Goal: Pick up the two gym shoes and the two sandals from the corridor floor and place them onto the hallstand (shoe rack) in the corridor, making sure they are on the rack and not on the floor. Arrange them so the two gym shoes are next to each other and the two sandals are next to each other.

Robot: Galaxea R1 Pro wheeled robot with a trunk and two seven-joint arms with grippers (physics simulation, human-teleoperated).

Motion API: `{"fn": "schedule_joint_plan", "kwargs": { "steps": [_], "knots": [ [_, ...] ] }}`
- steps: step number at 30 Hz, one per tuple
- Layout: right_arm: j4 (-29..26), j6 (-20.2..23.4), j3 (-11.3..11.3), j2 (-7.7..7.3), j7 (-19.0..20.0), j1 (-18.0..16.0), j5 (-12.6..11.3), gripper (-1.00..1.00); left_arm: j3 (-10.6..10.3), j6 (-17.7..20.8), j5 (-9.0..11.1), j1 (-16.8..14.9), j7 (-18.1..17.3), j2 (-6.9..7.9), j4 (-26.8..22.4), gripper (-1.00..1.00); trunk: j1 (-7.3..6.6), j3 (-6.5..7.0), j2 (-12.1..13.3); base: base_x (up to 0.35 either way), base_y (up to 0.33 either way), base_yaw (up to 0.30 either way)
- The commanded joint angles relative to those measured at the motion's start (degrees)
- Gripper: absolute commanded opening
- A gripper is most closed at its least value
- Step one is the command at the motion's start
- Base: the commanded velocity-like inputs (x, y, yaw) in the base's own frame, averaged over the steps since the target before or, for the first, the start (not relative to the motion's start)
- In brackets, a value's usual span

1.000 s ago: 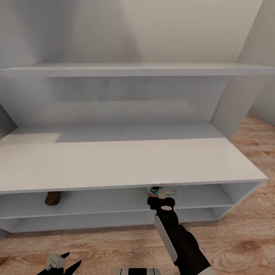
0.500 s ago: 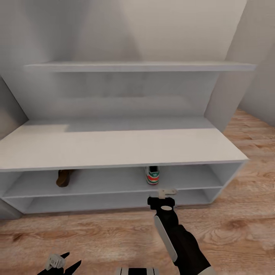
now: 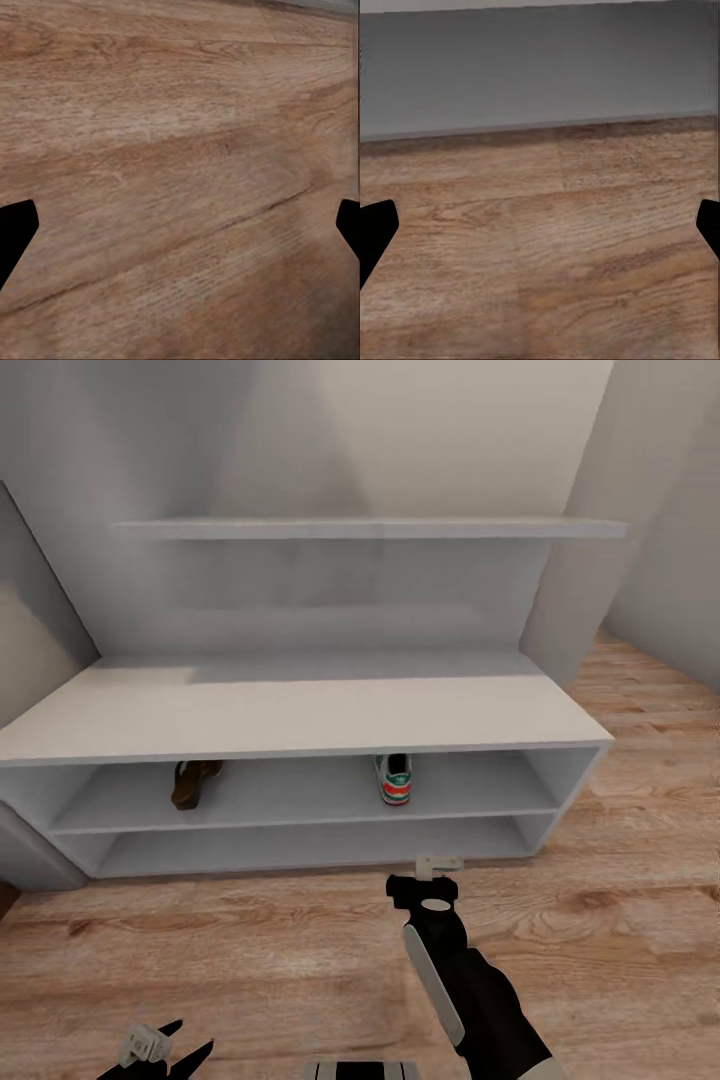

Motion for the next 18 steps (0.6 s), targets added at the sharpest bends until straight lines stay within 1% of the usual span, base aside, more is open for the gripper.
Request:
{"fn": "schedule_joint_plan", "kwargs": {
  "steps": [1,14,18],
  "knots": [
    [-0.05,0.11,0.09,0.0,-0.55,-0.04,-0.55,1.0,0.09,-0.17,0.12,-0.03,-0.26,0.0,0.07,1.0,-0.05,-0.04,-0.02,-0.338,0.0,0.0],
    [0.63,0.09,0.24,0.0,-0.55,0.01,-0.42,1.0,0.09,-0.17,-0.01,-0.03,-0.26,-0.03,0.07,1.0,-0.05,-0.04,-0.02,-0.304,0.0,0.0],
    [1.16,0.09,0.26,0.0,-0.55,0.1,-0.32,1.0,0.11,-0.17,-0.02,-0.03,-0.23,-0.03,0.07,1.0,-0.05,-0.04,-0.02,-0.132,0.0,0.0]
  ]
}}
